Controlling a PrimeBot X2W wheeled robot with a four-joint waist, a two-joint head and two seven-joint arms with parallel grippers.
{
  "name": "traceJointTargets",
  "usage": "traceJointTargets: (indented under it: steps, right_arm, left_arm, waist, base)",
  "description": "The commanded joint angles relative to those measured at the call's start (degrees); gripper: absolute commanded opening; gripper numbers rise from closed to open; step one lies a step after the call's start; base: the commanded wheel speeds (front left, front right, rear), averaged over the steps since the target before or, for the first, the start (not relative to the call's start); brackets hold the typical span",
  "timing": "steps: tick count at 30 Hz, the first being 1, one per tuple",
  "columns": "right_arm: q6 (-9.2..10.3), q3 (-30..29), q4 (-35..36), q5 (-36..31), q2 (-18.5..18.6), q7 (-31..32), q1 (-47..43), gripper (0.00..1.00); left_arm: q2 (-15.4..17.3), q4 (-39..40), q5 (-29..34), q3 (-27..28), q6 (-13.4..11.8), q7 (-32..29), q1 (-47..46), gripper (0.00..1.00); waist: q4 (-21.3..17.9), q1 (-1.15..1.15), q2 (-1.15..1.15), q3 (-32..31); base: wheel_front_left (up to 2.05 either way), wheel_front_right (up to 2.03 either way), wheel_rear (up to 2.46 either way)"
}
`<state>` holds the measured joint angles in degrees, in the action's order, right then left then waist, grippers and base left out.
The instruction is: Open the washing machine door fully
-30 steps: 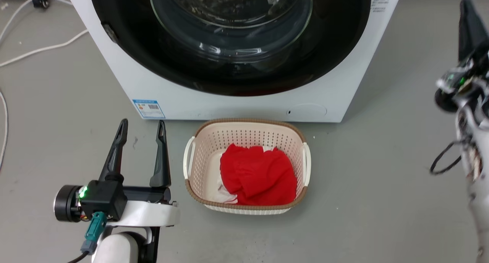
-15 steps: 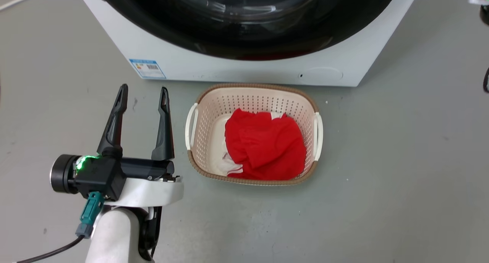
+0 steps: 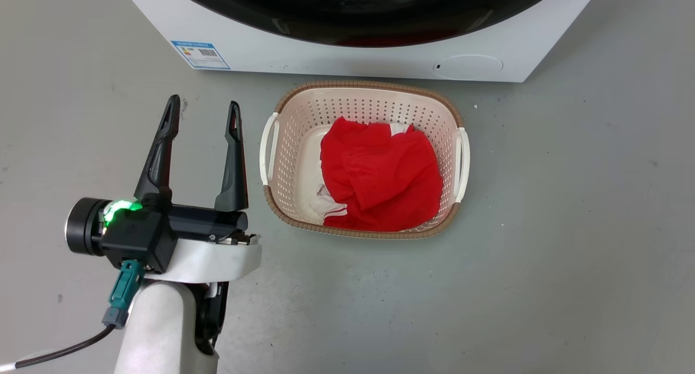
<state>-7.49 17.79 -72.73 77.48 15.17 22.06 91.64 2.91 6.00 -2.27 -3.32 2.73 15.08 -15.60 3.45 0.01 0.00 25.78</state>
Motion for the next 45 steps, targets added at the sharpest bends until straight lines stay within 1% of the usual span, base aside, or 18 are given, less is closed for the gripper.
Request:
traceJointTargets:
  steps: [1,6,10,11,12,13,18,20,21,22,29,32,39,45]
  right_arm:
    - [0.0,0.1,-0.4,0.1,-1.3,1.0,0.6,0.0]
    - [-0.07,-1.1,-0.7,1.6,-2.4,4.5,1.6,0.0]
    - [-0.07,-1.6,-0.9,2.2,-2.0,7.1,0.9,0.0]
    - [-0.06,-2.0,-0.5,3.0,-2.1,9.7,0.2,0.0]
    - [-0.06,-2.0,0.1,3.1,-0.2,11.0,1.2,0.0]
    - [-0.06,-1.8,0.9,2.9,0.8,11.7,1.3,0.0]
    - [-0.03,-2.0,5.0,4.3,-0.6,15.8,-3.1,0.0]
    - [-0.01,-2.2,6.8,5.3,-0.9,18.4,-5.2,0.0]
    - [-0.01,-2.3,7.7,5.6,-0.8,19.8,-6.0,0.0]
    - [-0.01,-2.3,7.7,5.6,-0.8,19.8,-6.0,0.0]
    - [0.0,-2.1,13.3,7.7,-0.3,27.4,-13.4,0.0]
    - [0.0,-1.8,15.2,8.5,-0.9,30.2,-17.2,0.0]
    - [0.0,-1.0,20.0,10.9,-3.6,36.1,-25.6,0.0]
    - [0.0,0.2,25.3,12.2,-6.5,38.9,-32.2,0.0]
  left_arm:
    - [0.0,0.0,0.1,-0.1,0.2,0.1,-1.0,1.0]
    - [0.0,-0.2,0.1,-0.6,-0.1,0.1,-1.1,1.0]
    - [0.0,-0.4,-0.2,-0.8,-0.4,0.1,-1.4,1.0]
    - [0.0,-0.6,-0.3,-0.6,-0.5,0.1,-1.3,1.0]
    - [0.0,-0.6,-0.4,-0.7,-0.5,0.1,-1.5,1.0]
    - [0.0,-0.6,-0.4,-0.6,-0.4,0.1,-1.7,1.0]
    - [0.0,-1.1,-0.1,-0.4,-0.4,0.1,-1.2,1.0]
    - [0.0,-1.4,0.1,-0.3,-0.3,0.1,-0.5,1.0]
    - [0.0,-1.4,0.1,-0.2,-0.3,0.1,-0.2,1.0]
    - [0.0,-1.4,0.1,-0.2,-0.3,0.1,-0.2,1.0]
    - [0.0,-2.4,0.7,-0.1,0.0,0.1,1.9,1.0]
    - [0.0,-3.1,0.8,-0.3,0.1,0.1,3.3,1.0]
    - [0.0,-4.3,1.1,-1.0,0.3,0.1,7.1,1.0]
    - [0.0,-5.0,1.0,-1.9,0.4,0.1,9.8,1.0]
  waist:
    - [0.1,-0.01,0.0,0.4]
    - [0.2,-0.01,0.0,0.7]
    - [0.0,-0.01,0.0,0.5]
    - [-0.2,-0.01,0.0,0.3]
    - [-0.2,-0.01,0.0,0.5]
    - [-0.2,-0.01,0.0,0.6]
    - [-0.6,-0.01,0.0,-0.7]
    - [-0.7,-0.01,0.0,-1.5]
    - [-0.8,-0.01,0.0,-1.9]
    - [-0.8,-0.01,0.0,-1.9]
    - [-1.3,-0.01,0.0,-5.7]
    - [-1.5,-0.01,0.0,-8.1]
    - [-1.8,-0.01,0.0,-13.8]
    - [-1.8,-0.01,0.0,-17.1]
  base:
    - [0.0,0.0,0.0]
    - [0.0,0.0,0.0]
    - [0.0,0.0,0.0]
    - [0.0,0.0,0.0]
    - [0.0,0.0,0.0]
    - [0.0,0.0,0.0]
    - [0.0,0.0,0.0]
    - [0.0,0.0,0.0]
    - [0.0,0.0,0.0]
    - [0.0,0.0,0.0]
    - [0.0,0.0,0.0]
    - [0.0,0.0,0.0]
    - [0.0,0.0,0.0]
    - [0.0,0.0,0.0]
